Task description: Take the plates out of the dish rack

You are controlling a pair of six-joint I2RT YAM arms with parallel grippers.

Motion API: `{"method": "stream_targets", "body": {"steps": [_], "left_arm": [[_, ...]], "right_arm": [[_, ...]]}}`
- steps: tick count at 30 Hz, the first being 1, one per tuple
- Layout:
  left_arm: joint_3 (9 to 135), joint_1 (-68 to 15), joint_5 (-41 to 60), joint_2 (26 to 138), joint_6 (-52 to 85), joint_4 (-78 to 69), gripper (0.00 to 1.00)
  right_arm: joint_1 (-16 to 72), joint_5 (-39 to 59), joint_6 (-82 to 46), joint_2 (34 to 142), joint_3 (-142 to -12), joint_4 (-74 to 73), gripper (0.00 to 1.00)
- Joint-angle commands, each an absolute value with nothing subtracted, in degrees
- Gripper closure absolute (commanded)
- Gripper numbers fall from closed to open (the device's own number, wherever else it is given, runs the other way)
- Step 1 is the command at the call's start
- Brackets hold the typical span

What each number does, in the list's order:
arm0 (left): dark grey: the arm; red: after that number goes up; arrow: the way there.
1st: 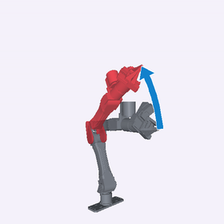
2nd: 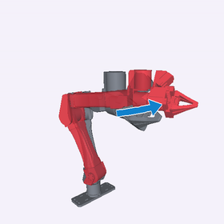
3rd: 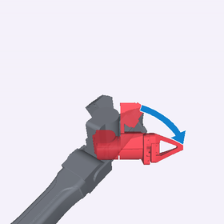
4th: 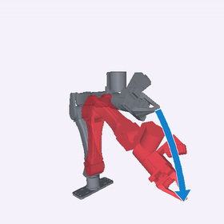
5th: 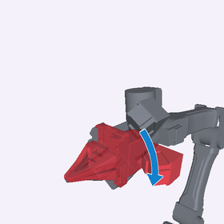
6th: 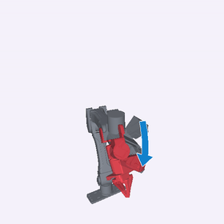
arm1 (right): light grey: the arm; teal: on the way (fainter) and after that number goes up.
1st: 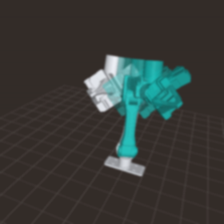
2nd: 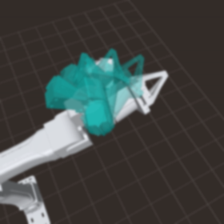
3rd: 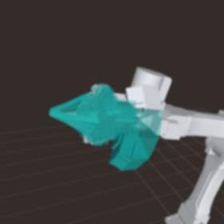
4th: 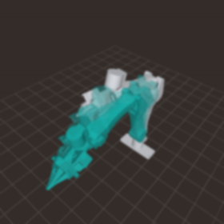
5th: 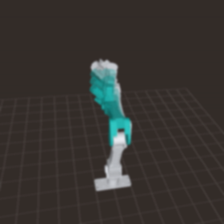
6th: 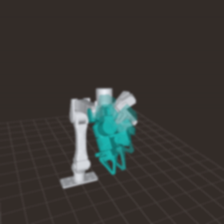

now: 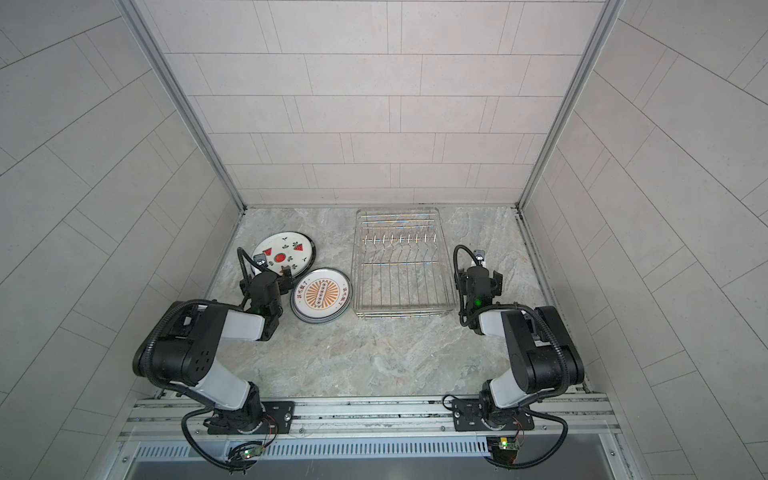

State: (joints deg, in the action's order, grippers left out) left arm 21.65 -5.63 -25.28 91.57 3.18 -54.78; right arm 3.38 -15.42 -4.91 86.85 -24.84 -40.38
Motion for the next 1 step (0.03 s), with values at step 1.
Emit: {"method": "stream_targets", "body": {"steps": [1], "left_arm": [[22.2,-5.4,-25.4,91.5,3.0,-55.1,0.00]], "right_arm": [[3.6,-15.5,-4.2,86.9,-25.0,-41.0,0.00]]}}
